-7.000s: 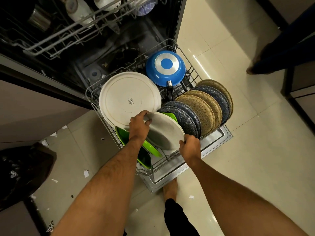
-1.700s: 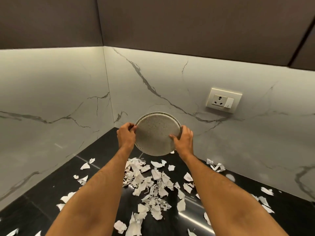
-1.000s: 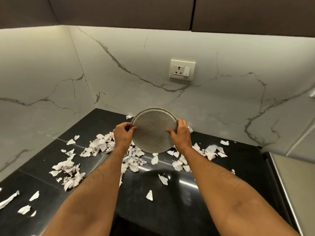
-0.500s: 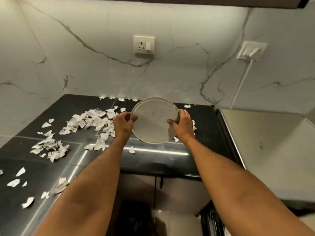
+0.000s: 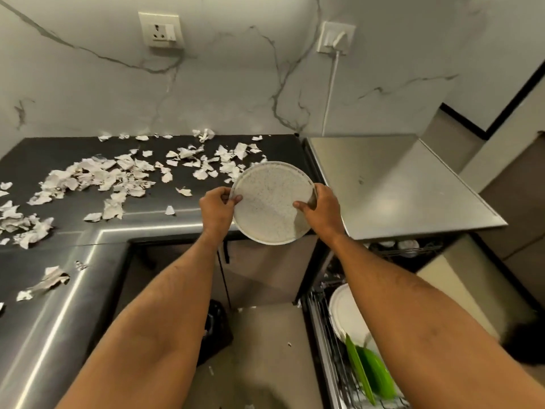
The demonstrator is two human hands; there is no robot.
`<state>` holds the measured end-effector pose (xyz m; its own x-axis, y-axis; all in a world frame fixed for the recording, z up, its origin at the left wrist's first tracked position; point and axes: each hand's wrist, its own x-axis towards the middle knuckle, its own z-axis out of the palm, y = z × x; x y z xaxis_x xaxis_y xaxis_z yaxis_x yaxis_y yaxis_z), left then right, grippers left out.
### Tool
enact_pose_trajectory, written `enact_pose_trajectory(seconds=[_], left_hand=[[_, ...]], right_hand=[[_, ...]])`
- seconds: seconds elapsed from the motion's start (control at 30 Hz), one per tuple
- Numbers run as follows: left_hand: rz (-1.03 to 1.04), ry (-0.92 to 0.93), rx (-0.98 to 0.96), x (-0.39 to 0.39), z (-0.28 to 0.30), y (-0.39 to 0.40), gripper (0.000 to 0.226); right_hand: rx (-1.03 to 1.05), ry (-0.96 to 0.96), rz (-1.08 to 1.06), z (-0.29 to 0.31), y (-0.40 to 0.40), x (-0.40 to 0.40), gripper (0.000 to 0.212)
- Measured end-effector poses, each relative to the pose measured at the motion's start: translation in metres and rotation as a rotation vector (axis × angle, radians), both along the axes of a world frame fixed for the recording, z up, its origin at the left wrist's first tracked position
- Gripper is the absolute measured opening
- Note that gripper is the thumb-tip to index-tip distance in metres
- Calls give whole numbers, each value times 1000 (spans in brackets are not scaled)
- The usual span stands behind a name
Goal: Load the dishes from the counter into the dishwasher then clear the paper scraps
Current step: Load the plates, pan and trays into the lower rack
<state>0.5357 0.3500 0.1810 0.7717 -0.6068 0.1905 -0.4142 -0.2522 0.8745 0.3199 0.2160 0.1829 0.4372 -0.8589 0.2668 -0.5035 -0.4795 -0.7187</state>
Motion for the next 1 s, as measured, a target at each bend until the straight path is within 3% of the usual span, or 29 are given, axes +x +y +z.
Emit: enact_pose_trajectory(seconds=[0.53,0.73,1.0], left_hand=[[-246,71,147,-284,-64,-52,19],[-330,88,288,-346,-130,-55,15],[-487,91,429,-385,-245,-67,19]], right_hand=[[153,43,-235,-57,16,-313,43],[212,125,-323,-124,42,-380,44],[282,275,-376,-241,88,-415,37]])
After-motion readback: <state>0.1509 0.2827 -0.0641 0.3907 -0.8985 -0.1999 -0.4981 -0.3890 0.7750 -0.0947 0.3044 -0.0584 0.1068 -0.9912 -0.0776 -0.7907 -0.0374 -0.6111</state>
